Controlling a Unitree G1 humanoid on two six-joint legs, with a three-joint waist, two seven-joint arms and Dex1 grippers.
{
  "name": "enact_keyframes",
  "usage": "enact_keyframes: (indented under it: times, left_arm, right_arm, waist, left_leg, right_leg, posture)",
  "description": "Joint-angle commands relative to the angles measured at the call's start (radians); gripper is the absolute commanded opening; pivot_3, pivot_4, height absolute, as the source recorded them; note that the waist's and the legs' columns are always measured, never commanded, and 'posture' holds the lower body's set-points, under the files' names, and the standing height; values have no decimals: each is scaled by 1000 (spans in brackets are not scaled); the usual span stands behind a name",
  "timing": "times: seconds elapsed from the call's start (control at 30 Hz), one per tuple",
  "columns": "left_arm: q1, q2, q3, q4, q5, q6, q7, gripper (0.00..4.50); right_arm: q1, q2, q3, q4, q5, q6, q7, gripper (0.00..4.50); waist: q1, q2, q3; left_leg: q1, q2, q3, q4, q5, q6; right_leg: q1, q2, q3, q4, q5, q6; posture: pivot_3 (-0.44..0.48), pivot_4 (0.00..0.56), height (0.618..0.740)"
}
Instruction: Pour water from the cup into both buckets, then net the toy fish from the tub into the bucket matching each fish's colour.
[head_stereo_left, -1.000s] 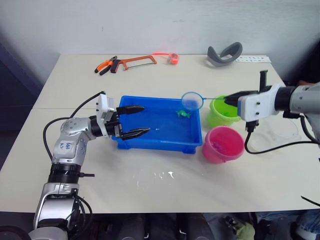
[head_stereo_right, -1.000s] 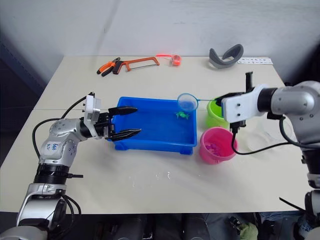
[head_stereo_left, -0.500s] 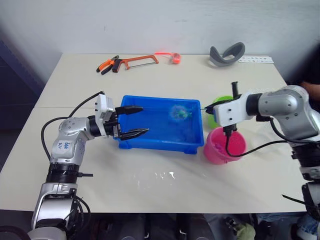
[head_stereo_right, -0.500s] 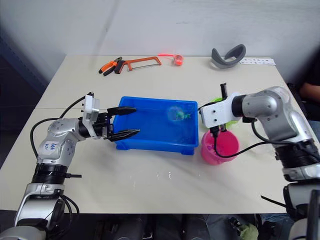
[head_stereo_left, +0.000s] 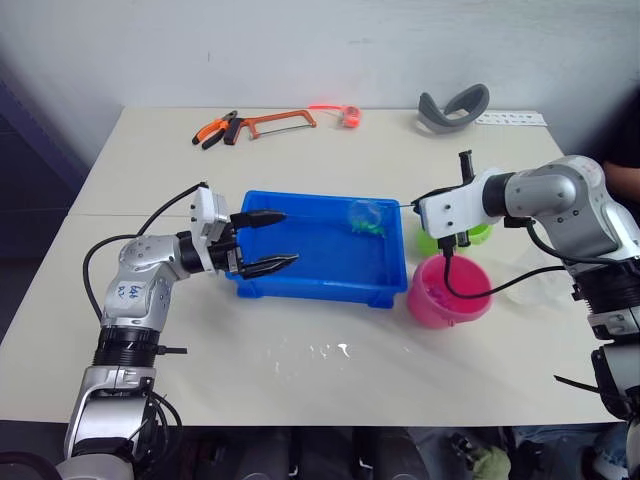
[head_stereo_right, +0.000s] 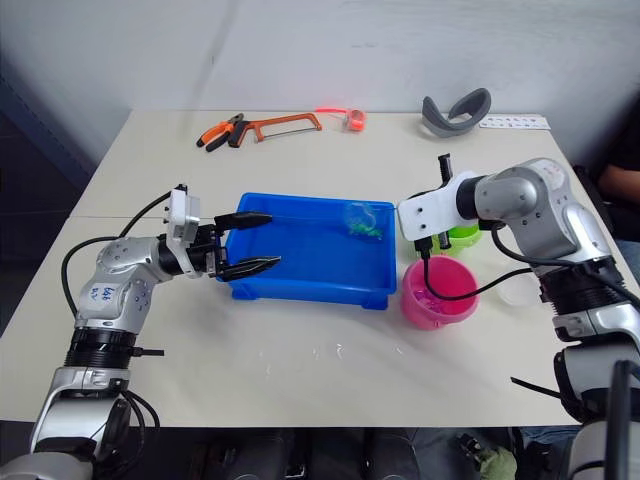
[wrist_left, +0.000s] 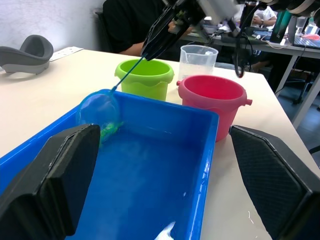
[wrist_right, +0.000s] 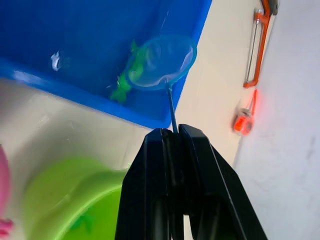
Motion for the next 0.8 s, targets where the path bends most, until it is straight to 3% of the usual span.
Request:
enact_keyframes:
  times: [0.03, 0.13, 0.27, 0.5, 0.8]
  left_arm:
    - [9, 24, 23, -33, -18, -3, -10, 4486]
    - [9, 33, 24, -35, -22, 1, -18, 4486]
    - [8, 34, 18, -32, -21, 5, -26, 4486]
    - [-13, 21, 1, -23, -14, 7, -28, 4486]
    - [-32, 81, -15, -30, -8, 28, -96, 4486]
  right_arm:
    - [17, -44, -91, -153, 146, 107, 77, 0]
    - [26, -85, -115, -171, 144, 106, 75, 0]
    - [35, -132, -88, -95, 33, -51, 8, 0]
    - [-21, -107, -19, 66, -144, -243, -148, 0]
    - [-70, -64, 38, 87, -224, -253, -148, 0]
  waist:
    - [1, 0, 0]
    - [3, 0, 0]
    - [2, 0, 0]
    - [-4, 0, 0]
    - [-1, 0, 0]
  left_leg:
    - [0, 0, 0, 0, 0, 0]
    - [0, 0, 0, 0, 0, 0]
    - [0, 0, 0, 1, 0, 0]
    - [0, 0, 2, 0, 0, 0]
    - [0, 0, 1, 0, 0, 0]
  right_leg:
    - [0, 0, 0, 0, 0, 0]
    - [0, 0, 0, 0, 0, 0]
    - [1, -1, 0, 0, 0, 0]
    - [0, 0, 1, 1, 0, 0]
    - [0, 0, 1, 0, 0, 0]
  posture:
    - [0, 150, 740]
    - [0, 150, 740]
    - [0, 150, 740]
    - [0, 150, 740]
    - [0, 150, 740]
